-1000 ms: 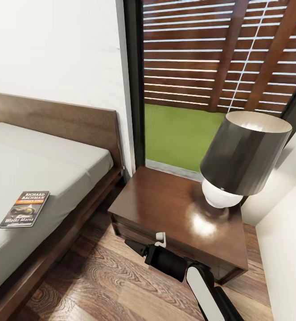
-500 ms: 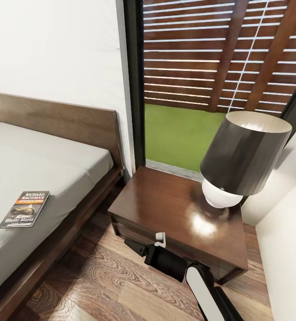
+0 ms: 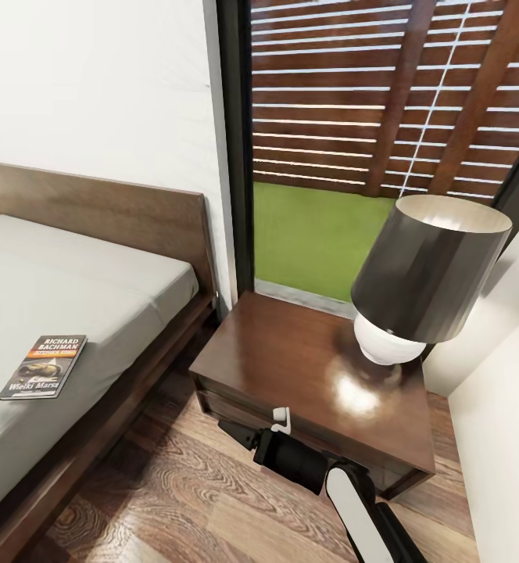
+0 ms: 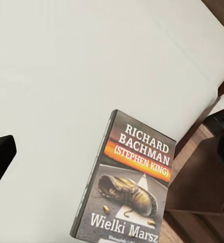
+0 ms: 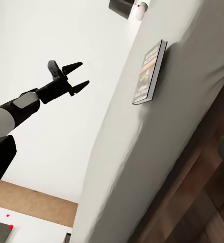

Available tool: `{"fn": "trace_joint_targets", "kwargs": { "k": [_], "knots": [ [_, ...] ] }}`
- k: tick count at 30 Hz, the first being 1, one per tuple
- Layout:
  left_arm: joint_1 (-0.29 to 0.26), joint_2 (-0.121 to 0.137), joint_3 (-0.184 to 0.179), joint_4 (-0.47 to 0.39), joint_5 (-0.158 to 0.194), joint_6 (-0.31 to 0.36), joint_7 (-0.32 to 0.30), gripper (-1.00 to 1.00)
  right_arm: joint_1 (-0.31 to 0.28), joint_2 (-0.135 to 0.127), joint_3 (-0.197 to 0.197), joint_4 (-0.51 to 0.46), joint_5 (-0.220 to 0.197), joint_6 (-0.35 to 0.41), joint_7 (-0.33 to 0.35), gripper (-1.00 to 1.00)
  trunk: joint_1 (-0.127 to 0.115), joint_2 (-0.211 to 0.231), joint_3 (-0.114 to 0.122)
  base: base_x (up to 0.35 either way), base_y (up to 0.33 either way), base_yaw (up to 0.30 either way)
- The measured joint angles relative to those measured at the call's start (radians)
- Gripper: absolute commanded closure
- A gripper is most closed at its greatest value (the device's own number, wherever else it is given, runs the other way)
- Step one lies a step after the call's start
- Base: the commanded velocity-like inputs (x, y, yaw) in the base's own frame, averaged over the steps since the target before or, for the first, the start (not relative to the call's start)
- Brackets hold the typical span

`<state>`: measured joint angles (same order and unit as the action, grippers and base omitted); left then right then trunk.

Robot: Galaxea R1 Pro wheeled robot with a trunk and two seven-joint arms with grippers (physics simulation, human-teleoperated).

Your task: In the bedroom, move the book from the bed onto either nightstand, and place the two sandals side by side next to the bed.

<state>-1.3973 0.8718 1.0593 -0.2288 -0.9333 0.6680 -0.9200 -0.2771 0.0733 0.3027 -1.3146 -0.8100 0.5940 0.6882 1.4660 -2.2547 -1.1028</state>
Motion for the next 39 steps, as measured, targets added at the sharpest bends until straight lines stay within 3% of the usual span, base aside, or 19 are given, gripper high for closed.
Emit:
{"fn": "trace_joint_targets", "kwargs": {
  "k": [9, 22, 39],
  "knots": [
    [0.0, 0.002, 0.0, 0.0, 0.0, 0.003, -0.015, -1.0, 0.0, -0.001, -0.001, 0.0, -0.001, 0.0, 0.001, -1.0, 0.0, 0.0, 0.0, 0.0, 0.0, 0.0],
    [0.0, 0.005, -0.003, -0.004, -0.003, -0.001, -0.142, -1.0, 0.0, -0.001, -0.006, 0.0, -0.002, -0.002, 0.002, -1.0, 0.0, 0.0, 0.008, 0.0, 0.0, 0.0],
    [0.0, 0.001, -0.013, -0.039, -0.004, -0.006, -0.157, -1.0, 0.0, -0.001, -0.001, 0.0, 0.0, -0.003, 0.0, -1.0, 0.0, 0.0, 0.027, 0.0, 0.0, 0.0]
  ]
}}
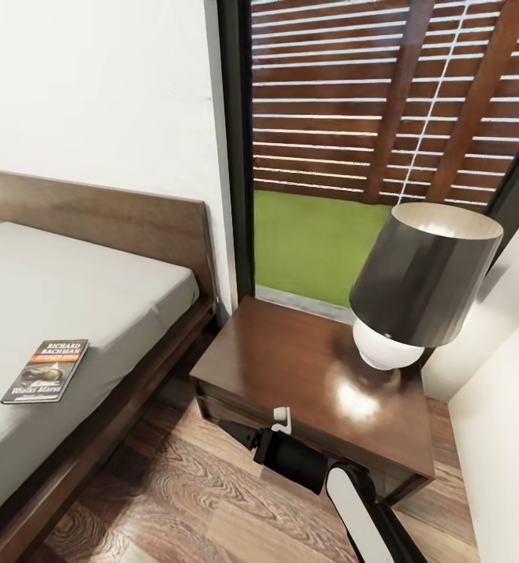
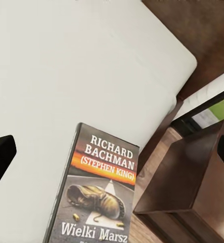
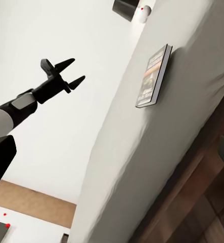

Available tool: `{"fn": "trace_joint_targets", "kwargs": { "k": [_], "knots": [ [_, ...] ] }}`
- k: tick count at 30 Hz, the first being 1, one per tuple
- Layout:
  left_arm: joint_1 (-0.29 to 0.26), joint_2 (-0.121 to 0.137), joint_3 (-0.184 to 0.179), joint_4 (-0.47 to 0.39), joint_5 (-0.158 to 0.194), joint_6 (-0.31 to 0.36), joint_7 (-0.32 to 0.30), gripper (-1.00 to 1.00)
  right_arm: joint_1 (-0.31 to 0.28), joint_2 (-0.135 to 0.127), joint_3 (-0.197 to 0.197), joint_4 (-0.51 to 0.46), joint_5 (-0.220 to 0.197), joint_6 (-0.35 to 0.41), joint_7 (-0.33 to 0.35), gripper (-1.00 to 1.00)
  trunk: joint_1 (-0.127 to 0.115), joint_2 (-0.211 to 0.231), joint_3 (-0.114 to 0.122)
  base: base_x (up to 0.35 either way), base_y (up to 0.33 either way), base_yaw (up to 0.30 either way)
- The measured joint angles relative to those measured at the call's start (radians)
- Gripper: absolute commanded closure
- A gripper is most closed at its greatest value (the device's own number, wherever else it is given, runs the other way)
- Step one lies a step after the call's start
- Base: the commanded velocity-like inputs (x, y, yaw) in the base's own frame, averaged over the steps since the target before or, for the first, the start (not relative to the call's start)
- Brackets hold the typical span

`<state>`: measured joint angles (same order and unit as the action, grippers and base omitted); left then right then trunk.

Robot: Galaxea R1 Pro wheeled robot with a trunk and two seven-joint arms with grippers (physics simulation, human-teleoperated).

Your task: In the bedroom, move the book from the bed onto either nightstand, and place the two sandals side by side next to the bed.

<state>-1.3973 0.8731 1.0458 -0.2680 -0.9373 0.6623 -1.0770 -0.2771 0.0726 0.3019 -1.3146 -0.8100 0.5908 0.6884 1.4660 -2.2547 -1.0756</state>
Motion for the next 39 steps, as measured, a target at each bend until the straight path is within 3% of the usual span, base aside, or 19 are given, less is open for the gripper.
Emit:
{"fn": "trace_joint_targets", "kwargs": {
  "k": [17, 39],
  "knots": [
    [0.0, -0.002, -0.001, -0.001, 0.0, -0.001, 0.001, -1.0, 0.0, 0.0, 0.001, 0.0, 0.0, -0.012, 0.0, -1.0, 0.0, 0.0, 0.003, 0.0, 0.0, 0.0],
    [-0.001, 0.0, 0.001, -0.001, 0.0, -0.003, -0.002, -1.0, 0.0, 0.0, -0.001, 0.0, 0.0, -0.012, 0.001, -1.0, 0.0, 0.0, 0.035, 0.0, 0.0, 0.0]
  ]
}}
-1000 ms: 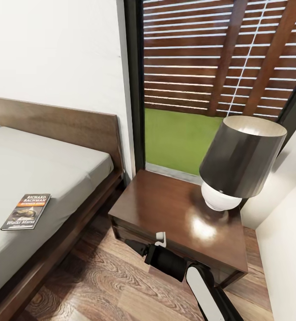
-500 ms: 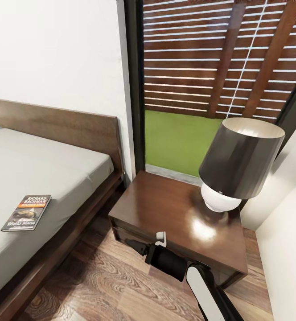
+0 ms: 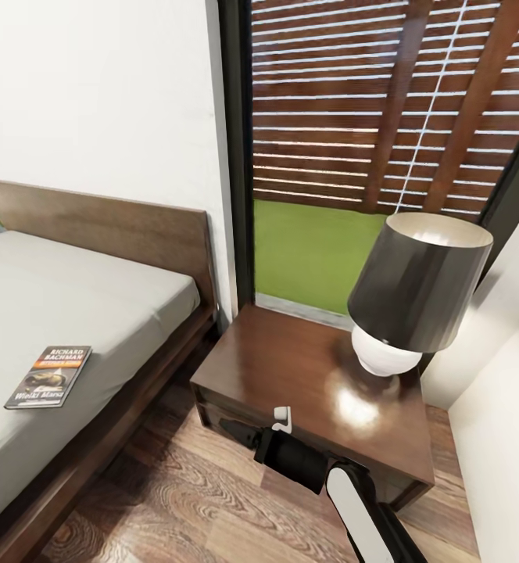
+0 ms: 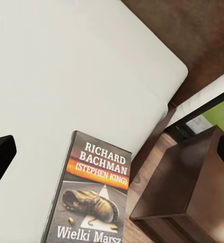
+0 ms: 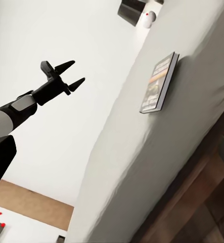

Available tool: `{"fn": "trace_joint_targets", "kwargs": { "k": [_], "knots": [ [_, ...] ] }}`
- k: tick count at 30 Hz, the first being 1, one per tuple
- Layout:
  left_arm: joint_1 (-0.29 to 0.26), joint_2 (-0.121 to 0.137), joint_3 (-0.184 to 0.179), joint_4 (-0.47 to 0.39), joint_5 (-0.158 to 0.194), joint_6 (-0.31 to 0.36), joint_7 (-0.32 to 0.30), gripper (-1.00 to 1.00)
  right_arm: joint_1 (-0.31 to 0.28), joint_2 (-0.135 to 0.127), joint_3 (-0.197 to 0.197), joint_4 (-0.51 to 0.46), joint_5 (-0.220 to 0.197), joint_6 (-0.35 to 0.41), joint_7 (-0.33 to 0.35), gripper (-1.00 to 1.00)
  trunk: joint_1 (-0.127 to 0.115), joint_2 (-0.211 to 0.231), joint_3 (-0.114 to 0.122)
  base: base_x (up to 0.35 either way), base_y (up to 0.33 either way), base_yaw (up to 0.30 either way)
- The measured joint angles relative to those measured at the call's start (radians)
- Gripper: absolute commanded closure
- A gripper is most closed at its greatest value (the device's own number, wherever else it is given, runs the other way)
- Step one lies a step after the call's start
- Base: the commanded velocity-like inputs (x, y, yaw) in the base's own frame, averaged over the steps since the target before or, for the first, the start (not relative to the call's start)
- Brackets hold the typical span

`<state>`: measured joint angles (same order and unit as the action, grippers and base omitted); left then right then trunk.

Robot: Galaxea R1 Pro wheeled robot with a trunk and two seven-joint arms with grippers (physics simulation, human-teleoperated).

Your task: In the bedroom, move the book from the bed onto either nightstand, and place the two sandals side by side next to the bed.

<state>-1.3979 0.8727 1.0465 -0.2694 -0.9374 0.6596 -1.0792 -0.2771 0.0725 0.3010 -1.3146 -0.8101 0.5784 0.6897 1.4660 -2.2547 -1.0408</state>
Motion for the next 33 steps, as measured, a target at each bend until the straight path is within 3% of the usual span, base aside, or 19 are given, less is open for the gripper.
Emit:
{"fn": "trace_joint_targets", "kwargs": {
  "k": [19, 33],
  "knots": [
    [0.0, 0.009, 0.0, -0.005, -0.008, -0.009, -0.007, -1.0, 0.0, 0.001, 0.001, 0.0, 0.001, -0.001, -0.001, -1.0, 0.0, 0.0, 0.03, 0.0, 0.0, 0.0],
    [0.001, 0.001, -0.002, 0.018, -0.013, -0.011, -0.006, -1.0, 0.0, 0.001, 0.0, 0.0, 0.002, -0.002, -0.001, -1.0, 0.0, 0.0, 0.052, 0.0, 0.0, 0.0]
  ]
}}
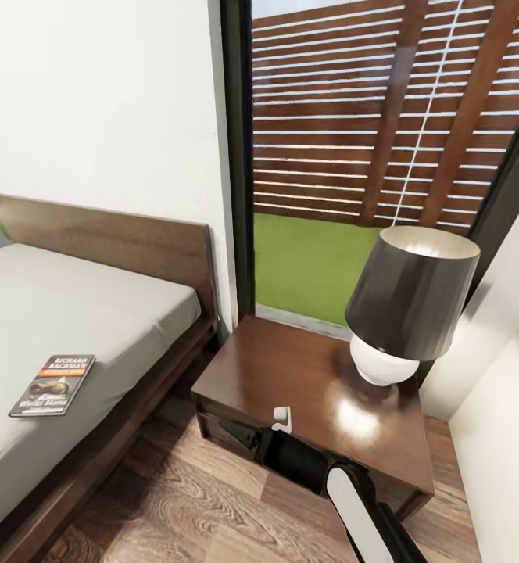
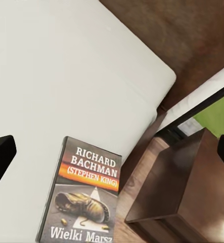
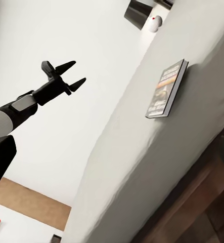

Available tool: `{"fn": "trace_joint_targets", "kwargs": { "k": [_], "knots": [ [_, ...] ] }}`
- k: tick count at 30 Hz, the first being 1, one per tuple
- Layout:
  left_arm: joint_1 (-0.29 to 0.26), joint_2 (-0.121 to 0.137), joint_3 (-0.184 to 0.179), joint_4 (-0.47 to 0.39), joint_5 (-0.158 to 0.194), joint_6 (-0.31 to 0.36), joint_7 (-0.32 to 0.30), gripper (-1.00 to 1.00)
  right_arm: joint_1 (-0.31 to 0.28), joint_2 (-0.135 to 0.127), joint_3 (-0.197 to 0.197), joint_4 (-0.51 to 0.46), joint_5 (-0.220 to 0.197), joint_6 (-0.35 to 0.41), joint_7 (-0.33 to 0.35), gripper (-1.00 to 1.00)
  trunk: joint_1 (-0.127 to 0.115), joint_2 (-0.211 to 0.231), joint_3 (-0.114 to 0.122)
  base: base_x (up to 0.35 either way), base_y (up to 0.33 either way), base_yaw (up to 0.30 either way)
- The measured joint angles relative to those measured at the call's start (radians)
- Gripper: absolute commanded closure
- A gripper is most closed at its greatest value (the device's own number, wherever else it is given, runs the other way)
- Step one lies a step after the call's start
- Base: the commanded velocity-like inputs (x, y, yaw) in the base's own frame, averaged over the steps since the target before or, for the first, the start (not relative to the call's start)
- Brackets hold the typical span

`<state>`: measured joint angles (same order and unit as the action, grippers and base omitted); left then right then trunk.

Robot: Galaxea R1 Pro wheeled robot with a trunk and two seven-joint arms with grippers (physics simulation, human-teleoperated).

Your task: In the bedroom, move the book from the bed onto either nightstand, and place the two sandals side by side next to the bed.

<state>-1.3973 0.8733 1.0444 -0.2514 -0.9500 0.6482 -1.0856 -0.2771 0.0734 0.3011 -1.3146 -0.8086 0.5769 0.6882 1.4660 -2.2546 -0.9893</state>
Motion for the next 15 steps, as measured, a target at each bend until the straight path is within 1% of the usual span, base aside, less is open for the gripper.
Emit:
{"fn": "trace_joint_targets", "kwargs": {
  "k": [6, 15],
  "knots": [
    [0.0, -0.003, 0.0, 0.044, 0.001, -0.001, 0.001, -1.0, 0.0, 0.0, 0.001, 0.0, 0.0, 0.0, 0.0, -1.0, 0.0, 0.0, 0.009, 0.0, 0.0, 0.0],
    [0.0, -0.004, 0.0, 0.06, 0.002, -0.001, 0.001, -1.0, 0.0, 0.0, 0.001, 0.0, 0.0, 0.0, 0.0, -1.0, 0.0, 0.0, 0.023, 0.0, 0.0, 0.0]
  ]
}}
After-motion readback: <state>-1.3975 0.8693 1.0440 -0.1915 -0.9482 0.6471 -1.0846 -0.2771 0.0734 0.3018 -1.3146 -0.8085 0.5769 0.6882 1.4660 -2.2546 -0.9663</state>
